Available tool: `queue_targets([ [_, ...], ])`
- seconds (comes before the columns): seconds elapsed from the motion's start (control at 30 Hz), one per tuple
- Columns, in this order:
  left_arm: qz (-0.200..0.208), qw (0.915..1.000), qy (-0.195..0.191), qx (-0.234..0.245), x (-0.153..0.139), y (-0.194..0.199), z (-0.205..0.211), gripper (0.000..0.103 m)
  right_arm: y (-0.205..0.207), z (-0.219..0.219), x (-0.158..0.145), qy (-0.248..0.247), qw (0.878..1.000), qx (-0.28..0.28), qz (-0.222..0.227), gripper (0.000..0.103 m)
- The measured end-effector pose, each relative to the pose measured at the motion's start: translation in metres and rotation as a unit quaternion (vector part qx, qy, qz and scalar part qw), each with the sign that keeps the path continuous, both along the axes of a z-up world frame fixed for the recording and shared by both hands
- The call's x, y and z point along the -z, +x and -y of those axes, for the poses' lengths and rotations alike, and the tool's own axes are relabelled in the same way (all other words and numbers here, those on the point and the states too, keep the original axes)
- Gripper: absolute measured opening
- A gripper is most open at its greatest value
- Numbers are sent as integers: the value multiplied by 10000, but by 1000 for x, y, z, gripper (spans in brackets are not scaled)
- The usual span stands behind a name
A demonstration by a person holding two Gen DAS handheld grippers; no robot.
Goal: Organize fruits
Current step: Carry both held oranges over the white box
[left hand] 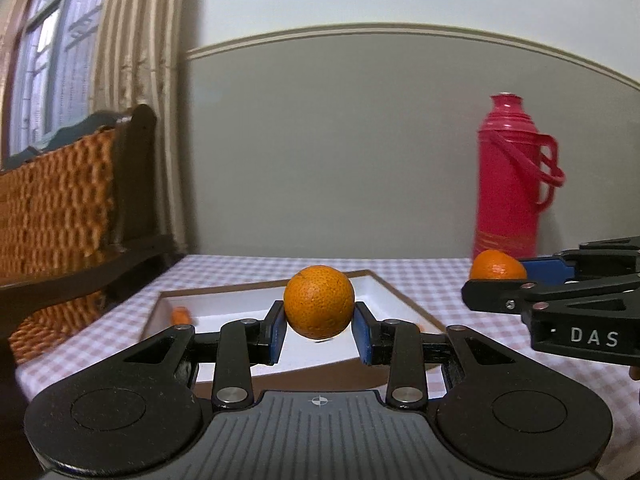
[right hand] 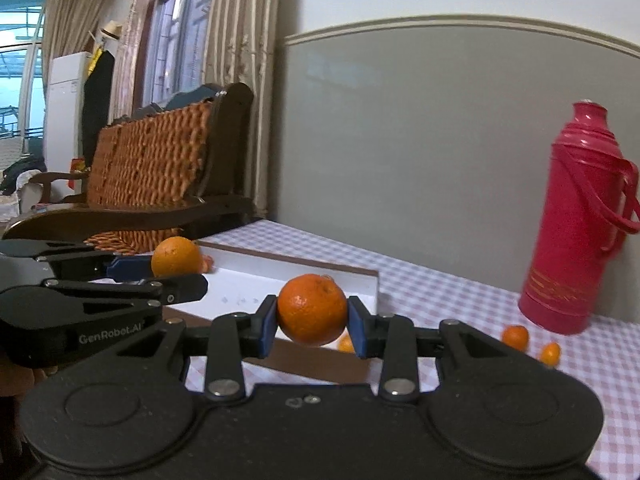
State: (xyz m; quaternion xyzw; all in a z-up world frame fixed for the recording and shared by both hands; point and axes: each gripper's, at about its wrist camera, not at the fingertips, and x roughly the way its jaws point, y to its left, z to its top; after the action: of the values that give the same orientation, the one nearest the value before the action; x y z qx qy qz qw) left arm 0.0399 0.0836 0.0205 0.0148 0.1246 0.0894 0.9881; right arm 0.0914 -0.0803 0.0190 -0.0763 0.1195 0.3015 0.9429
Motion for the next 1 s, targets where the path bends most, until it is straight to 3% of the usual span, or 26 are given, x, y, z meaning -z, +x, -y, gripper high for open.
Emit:
queue_targets([
  [0.7,266,9956,-215,-867,-7,-1,-77,36,6,-60,-9,44,9993,31,379,28],
  [1.0,265,9948,-350,-916,-10,18,-88,36,30,-73,-16,160,9987,283,394,28],
])
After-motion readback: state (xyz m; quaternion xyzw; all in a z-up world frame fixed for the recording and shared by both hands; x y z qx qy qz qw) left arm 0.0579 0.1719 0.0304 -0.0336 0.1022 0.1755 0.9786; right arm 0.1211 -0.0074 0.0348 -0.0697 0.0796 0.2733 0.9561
